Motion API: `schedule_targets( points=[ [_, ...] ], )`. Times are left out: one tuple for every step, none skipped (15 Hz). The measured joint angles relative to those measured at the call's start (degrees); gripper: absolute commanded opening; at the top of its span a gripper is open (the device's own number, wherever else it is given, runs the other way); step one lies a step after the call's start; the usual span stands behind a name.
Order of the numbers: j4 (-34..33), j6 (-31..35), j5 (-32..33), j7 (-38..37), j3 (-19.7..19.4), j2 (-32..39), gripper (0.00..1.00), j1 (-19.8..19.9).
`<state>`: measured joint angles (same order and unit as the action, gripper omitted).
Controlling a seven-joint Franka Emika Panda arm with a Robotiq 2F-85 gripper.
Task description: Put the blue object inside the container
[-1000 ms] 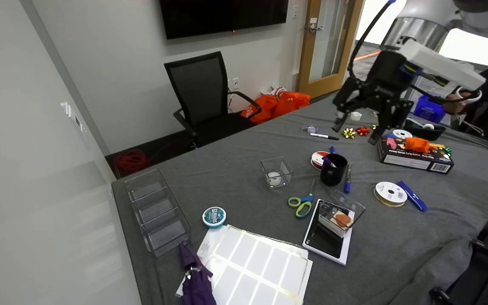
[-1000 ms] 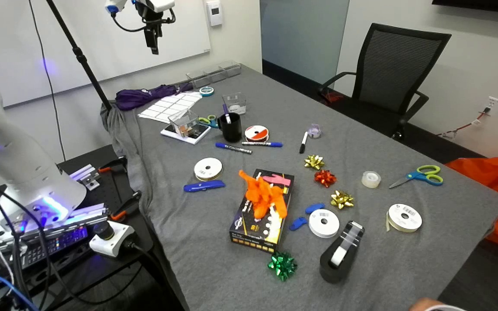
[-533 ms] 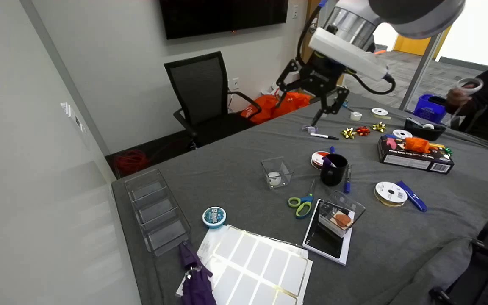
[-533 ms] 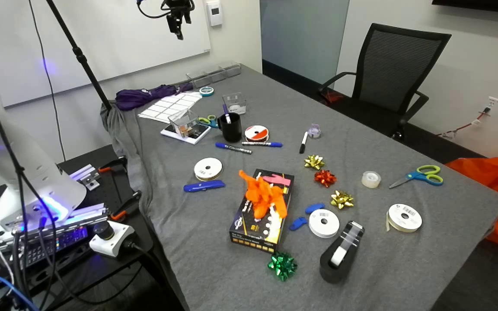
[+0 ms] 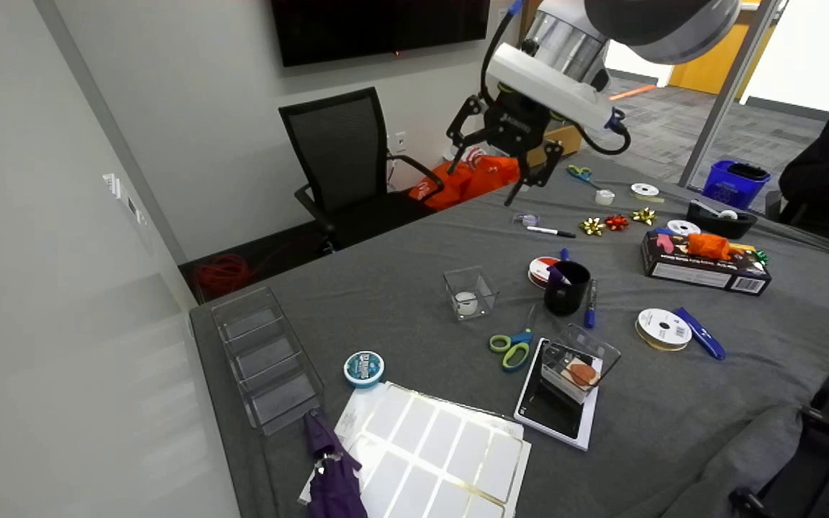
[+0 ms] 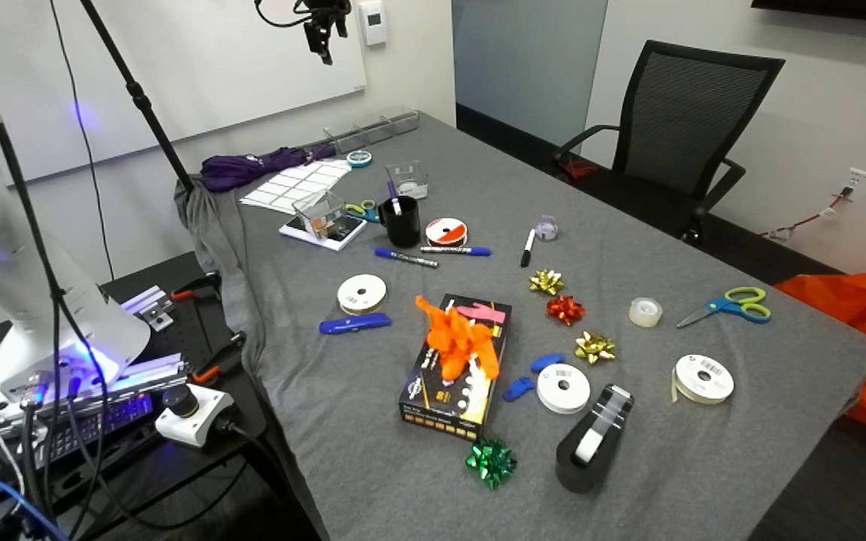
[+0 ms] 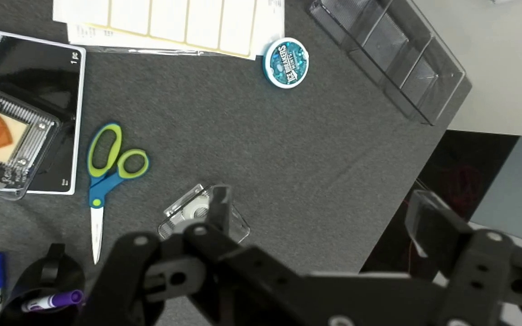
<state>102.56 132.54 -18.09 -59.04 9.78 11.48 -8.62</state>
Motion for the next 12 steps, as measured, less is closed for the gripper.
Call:
schedule_targets(
  points=[
    [0.20,1.02,0.03,-0.41,-0.01,0.10,1.00,-0.38],
    [0.34,2.33,0.67,-1.43,-0.01,0.45,1.00,-1.03],
    [0.35,3.75,2.09,-3.46,-0.03,1.14,1.00,-1.94],
    [0.19,4.51,4.40,-6.34,-0.15,2.09,1.00,-2.99],
    [-0.18,4.60,6.93,-9.64,-0.37,3.27,1.00,-4.14],
    [-0.82,4.53,9.40,-12.81,-0.68,4.64,1.00,-5.25],
    [-1.77,4.33,11.69,-15.83,-1.07,6.28,1.00,-6.35],
    [-2.98,3.95,13.51,-18.34,-1.47,8.09,1.00,-7.34],
    [-4.55,3.26,14.83,-20.45,-1.88,10.15,1.00,-8.25],
    [-6.38,2.09,15.65,-22.17,-2.18,12.36,1.00,-8.99],
    [-8.26,0.90,16.30,-23.68,-2.48,14.45,1.00,-9.66],
    [-10.12,-0.25,16.80,-25.04,-2.80,16.58,1.00,-10.38]
  ],
)
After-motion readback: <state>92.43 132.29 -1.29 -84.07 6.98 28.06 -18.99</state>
